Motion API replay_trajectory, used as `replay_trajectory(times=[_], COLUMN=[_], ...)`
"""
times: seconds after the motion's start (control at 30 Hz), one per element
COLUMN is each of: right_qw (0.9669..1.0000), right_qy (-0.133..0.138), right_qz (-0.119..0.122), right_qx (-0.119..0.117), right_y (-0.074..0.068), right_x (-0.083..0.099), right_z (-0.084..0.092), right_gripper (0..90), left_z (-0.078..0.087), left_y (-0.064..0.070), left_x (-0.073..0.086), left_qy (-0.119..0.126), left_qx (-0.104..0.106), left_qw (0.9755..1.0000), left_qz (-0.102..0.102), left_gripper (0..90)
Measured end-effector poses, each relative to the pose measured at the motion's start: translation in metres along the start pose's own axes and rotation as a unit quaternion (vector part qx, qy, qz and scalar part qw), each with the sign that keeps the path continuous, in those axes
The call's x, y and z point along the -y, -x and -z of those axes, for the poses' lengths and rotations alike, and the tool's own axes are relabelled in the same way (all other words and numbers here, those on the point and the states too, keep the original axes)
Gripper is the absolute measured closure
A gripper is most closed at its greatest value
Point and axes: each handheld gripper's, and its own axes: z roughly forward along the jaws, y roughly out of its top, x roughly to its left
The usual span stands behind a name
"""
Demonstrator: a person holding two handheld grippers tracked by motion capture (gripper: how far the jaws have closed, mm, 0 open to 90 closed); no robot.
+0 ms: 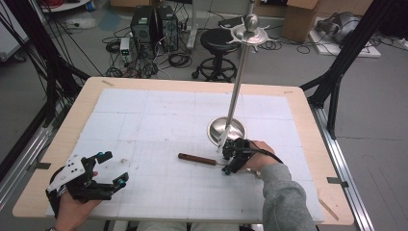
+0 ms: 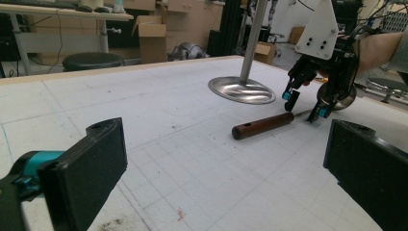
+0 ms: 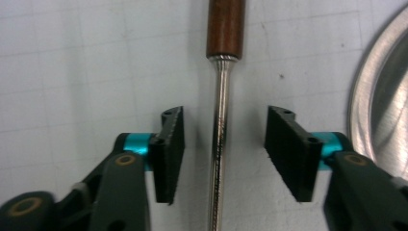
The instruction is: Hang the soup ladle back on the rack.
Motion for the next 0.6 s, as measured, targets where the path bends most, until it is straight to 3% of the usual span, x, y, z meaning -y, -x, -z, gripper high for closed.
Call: replay_trajectory(times=[0.13,0.4,0.5,0.6], right_qw=[0.9994,0.9995,0.9986,0.9990], right_qy=[-0.005,-0.013,-0.025,-0.025], right_qz=[-0.034,-0.027,-0.047,-0.038], right_qx=[0.005,0.006,0.003,0.003], right_y=[-0.0008,-0.0021,-0.0048,-0.0035], right_x=[-0.0002,0.0001,0.0004,0.0013], right_z=[0.0010,0.0022,0.0038,0.0038], right_gripper=[59.2,68.6,73.7,80.1], left_z=[0.0004,0.0012,0.0020,0.0037], left_y=[0.0003,-0.0002,0.0000,-0.0001], left_x=[0.0006,0.0011,0.0012,0.0007], left_qy=[-0.004,-0.005,-0.004,-0.003], left_qx=[-0.001,-0.002,-0.004,-0.005], left_qw=[1.0000,1.0000,1.0000,1.0000], left_qz=[-0.002,-0.001,0.001,-0.001], left_gripper=[1.8,1.8,1.8,1.8])
